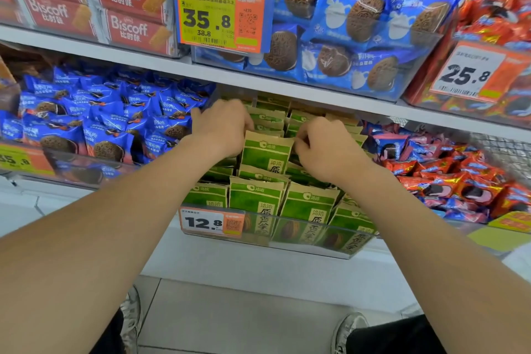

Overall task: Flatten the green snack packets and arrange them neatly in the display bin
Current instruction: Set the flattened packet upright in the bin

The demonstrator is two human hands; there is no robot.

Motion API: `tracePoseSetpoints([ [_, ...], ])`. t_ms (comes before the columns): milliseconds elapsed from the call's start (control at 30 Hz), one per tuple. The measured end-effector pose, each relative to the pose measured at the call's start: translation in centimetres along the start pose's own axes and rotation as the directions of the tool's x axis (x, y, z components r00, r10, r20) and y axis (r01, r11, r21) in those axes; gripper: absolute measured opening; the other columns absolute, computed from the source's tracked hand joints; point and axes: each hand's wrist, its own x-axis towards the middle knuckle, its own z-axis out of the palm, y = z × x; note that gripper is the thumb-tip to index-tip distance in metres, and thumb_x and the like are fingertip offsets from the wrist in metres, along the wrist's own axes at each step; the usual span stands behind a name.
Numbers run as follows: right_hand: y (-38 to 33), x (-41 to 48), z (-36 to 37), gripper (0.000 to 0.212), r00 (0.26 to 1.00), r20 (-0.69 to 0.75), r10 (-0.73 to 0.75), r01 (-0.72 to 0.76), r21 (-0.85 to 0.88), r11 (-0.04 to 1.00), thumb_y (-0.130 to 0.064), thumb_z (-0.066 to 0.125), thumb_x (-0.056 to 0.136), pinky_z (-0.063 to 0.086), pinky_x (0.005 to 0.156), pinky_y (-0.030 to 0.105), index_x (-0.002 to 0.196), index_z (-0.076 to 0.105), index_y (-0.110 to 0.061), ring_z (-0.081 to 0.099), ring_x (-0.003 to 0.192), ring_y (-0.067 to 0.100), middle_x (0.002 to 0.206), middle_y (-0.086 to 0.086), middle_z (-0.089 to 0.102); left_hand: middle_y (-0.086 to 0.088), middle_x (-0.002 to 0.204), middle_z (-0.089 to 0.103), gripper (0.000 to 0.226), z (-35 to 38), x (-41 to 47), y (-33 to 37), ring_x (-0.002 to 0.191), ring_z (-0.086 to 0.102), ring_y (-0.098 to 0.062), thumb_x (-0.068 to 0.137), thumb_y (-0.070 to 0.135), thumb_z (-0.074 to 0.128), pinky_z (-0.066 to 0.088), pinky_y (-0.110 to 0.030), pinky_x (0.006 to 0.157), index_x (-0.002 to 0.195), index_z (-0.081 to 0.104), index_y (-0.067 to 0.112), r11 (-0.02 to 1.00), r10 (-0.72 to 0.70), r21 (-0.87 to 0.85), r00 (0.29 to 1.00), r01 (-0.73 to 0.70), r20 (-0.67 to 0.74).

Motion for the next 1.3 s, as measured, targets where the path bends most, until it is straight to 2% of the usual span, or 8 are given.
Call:
tracePoseSetpoints([
  [233, -0.1, -2.0, -2.2, 0.025, 0.971, -0.227, -0.078, 0.099, 0.085, 0.991, -0.015, 0.065, 0.094, 0.058, 0.084, 0.032, 0.118, 0.073, -0.017, 0.069, 0.086, 0.017, 0.093, -0.001, 0.074, 0.006, 0.098, 0.075, 0.023, -1.5, -0.3, -0.6, 0.091, 0.070, -0.021, 0.103, 0.014, 0.061, 0.055, -0.029, 0.081, 0.098, 0.083, 0.019, 0.941, 0.044, -0.334, 0.999, -0.051, -0.029],
  [333, -0.8, -3.1, -1.8, 0.034, 0.979, -0.080, -0.188, 0.200, 0.191, 0.961, -0.016, 0.062, 0.094, 0.053, 0.081, 0.019, 0.125, 0.075, -0.024, 0.067, 0.077, 0.004, 0.085, -0.010, 0.072, 0.004, 0.076, 0.072, 0.038, -2.6, -2.6, 0.1, 0.070, 0.065, -0.013, 0.108, 0.040, 0.054, 0.043, -0.023, 0.062, 0.092, 0.080, 0.018, 0.918, 0.187, -0.339, 0.979, -0.205, -0.085],
  [433, -0.8, -3.6, -1.2, 0.030, 0.951, 0.051, -0.306, 0.290, 0.206, 0.935, -0.013, 0.061, 0.101, 0.046, 0.071, 0.007, 0.122, 0.078, -0.026, 0.061, 0.062, -0.002, 0.074, -0.009, 0.071, 0.012, 0.083, 0.076, 0.025, -3.0, -4.0, -0.3, 0.077, 0.068, -0.001, 0.101, 0.049, 0.065, 0.049, -0.018, 0.073, 0.101, 0.083, 0.030, 0.890, 0.427, -0.238, 0.893, -0.388, 0.140],
  [567, 0.6, -3.3, -1.5, 0.026, 0.987, 0.010, -0.160, 0.157, 0.122, 0.980, -0.030, 0.080, 0.094, 0.056, 0.094, 0.026, 0.118, 0.080, -0.021, 0.070, 0.095, 0.007, 0.107, -0.003, 0.079, -0.007, 0.079, 0.074, 0.038, -2.0, -4.0, -1.4, 0.074, 0.069, -0.024, 0.104, 0.050, 0.058, 0.055, -0.037, 0.077, 0.096, 0.081, 0.020, 0.884, 0.462, -0.182, 0.863, -0.430, 0.206],
  [800, 2.6, -2.4, -1.0, 0.019, 0.988, 0.137, -0.074, 0.068, 0.046, 0.997, -0.022, 0.080, 0.094, 0.053, 0.074, 0.032, 0.076, 0.077, -0.019, 0.069, 0.077, 0.019, 0.082, 0.003, 0.074, 0.002, 0.052, 0.040, 0.052, -2.2, -2.8, 1.0, 0.049, 0.037, -0.015, 0.106, 0.038, 0.064, 0.032, -0.029, 0.056, 0.057, 0.060, 0.020, 0.949, 0.307, -0.176, 0.897, -0.262, 0.318],
  [933, 2.7, -1.9, -0.6, 0.012, 0.997, 0.038, -0.071, 0.072, -0.038, 0.997, -0.027, 0.080, 0.094, 0.056, 0.072, 0.038, 0.083, 0.076, -0.024, 0.068, 0.079, 0.027, 0.085, 0.004, 0.070, 0.003, 0.058, 0.050, 0.037, -1.3, -2.3, 2.0, 0.058, 0.045, -0.013, 0.107, 0.039, 0.062, 0.034, -0.031, 0.059, 0.089, 0.081, 0.014, 0.967, 0.247, -0.049, 0.868, -0.251, 0.430],
  [1100, 2.6, -2.5, -2.1, 0.049, 0.958, 0.241, -0.158, 0.130, 0.130, 0.983, -0.044, 0.066, 0.103, 0.045, 0.057, 0.021, 0.067, 0.068, -0.011, 0.051, 0.050, 0.010, 0.055, -0.003, 0.057, -0.003, 0.056, 0.053, 0.045, -2.7, -3.1, 1.1, 0.053, 0.044, -0.016, 0.101, 0.045, 0.069, 0.042, -0.031, 0.059, 0.062, 0.072, 0.023, 0.940, 0.340, -0.188, 0.840, -0.286, 0.424],
  [1300, 1.3, -2.1, -1.6, 0.012, 0.975, -0.191, -0.117, 0.147, 0.148, 0.978, -0.022, 0.073, 0.100, 0.050, 0.094, 0.022, 0.109, 0.079, -0.019, 0.070, 0.088, 0.009, 0.095, -0.008, 0.076, 0.002, 0.115, 0.055, 0.025, -2.4, -4.5, 0.2, 0.113, 0.057, -0.025, 0.102, 0.044, 0.065, 0.049, -0.054, 0.101, 0.122, 0.074, 0.033, 0.936, 0.346, -0.088, 0.937, -0.342, 0.039],
])
